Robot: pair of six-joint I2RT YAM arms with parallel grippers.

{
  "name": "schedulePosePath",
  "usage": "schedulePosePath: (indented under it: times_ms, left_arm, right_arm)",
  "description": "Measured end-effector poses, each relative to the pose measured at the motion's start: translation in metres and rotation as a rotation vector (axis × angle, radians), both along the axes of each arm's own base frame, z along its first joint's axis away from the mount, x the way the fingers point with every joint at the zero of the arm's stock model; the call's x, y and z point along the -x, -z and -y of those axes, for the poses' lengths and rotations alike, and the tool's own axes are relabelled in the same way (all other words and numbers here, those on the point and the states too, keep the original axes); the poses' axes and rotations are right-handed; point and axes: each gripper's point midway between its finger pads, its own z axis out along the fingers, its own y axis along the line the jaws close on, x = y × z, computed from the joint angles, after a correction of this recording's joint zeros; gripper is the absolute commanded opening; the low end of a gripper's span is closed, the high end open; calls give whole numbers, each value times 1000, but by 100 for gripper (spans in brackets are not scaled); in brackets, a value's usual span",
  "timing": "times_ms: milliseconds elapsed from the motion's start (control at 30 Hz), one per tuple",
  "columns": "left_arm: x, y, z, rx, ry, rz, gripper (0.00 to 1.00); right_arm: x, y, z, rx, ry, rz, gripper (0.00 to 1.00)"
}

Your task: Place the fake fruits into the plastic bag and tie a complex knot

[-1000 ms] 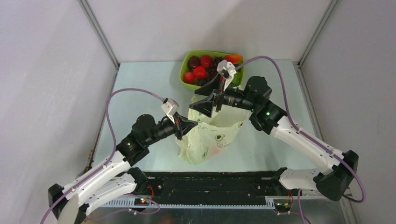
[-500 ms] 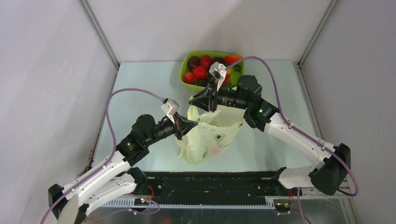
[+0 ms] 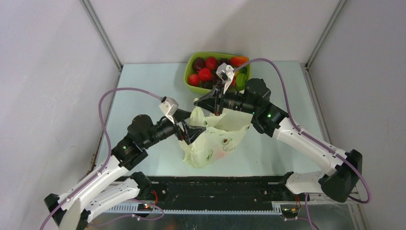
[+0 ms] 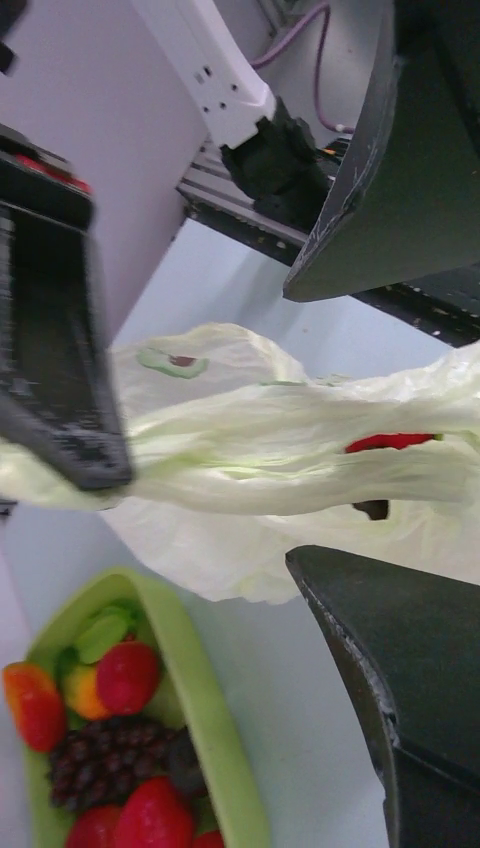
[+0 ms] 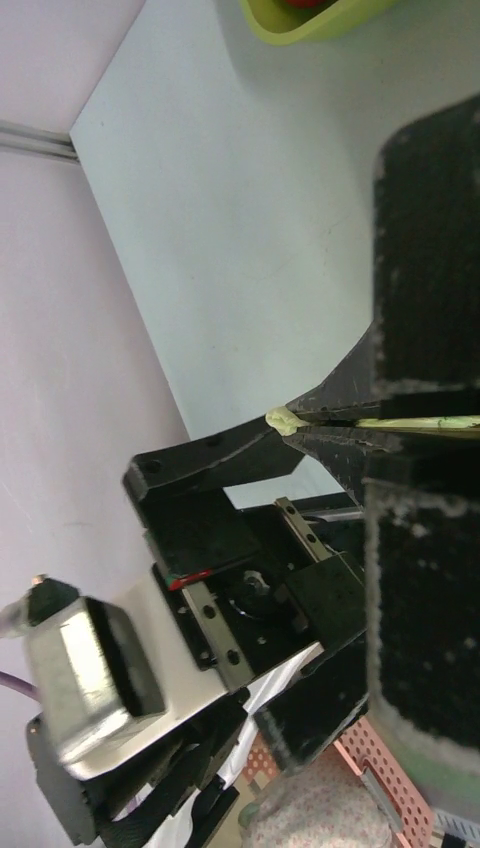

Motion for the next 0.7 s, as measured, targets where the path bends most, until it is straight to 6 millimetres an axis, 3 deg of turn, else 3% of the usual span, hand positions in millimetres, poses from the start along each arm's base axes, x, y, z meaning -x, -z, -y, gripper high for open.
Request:
schedulePosePath:
  times_ms: [167, 233, 300, 367, 433, 467, 500, 533, 567, 700]
  left_arm:
    - [-12, -26, 9, 49, -7, 49, 99]
    - [-17, -24, 16, 49, -5, 44, 99]
    - [-22, -15, 23, 40, 5, 15, 92]
    - [-25, -5, 30, 30, 14, -19, 72]
    - [-25, 1, 35, 35, 25, -49, 28]
    - [-24, 3, 36, 38, 31, -57, 20]
    - [-24, 3, 37, 47, 32, -69, 6]
    - [-24, 2, 38, 46, 32, -67, 3]
    - [-24, 2, 38, 47, 32, -68, 1]
    - [-23, -1, 33, 6, 23, -112, 0]
  right_arm:
    - [6, -8, 1, -15, 1, 12, 0]
    - [7, -9, 1, -17, 7, 13, 0]
    - [6, -9, 1, -18, 18, 13, 0]
    - [3, -8, 2, -14, 38, 7, 0]
    - [0, -7, 3, -9, 60, 1, 0]
    - [-2, -6, 4, -5, 76, -4, 2]
    - [-3, -5, 5, -2, 88, -7, 12]
    - [-6, -3, 6, 4, 104, -13, 20]
    - [-7, -2, 8, 9, 115, -18, 34]
    - [-18, 1, 21, 58, 181, -41, 70]
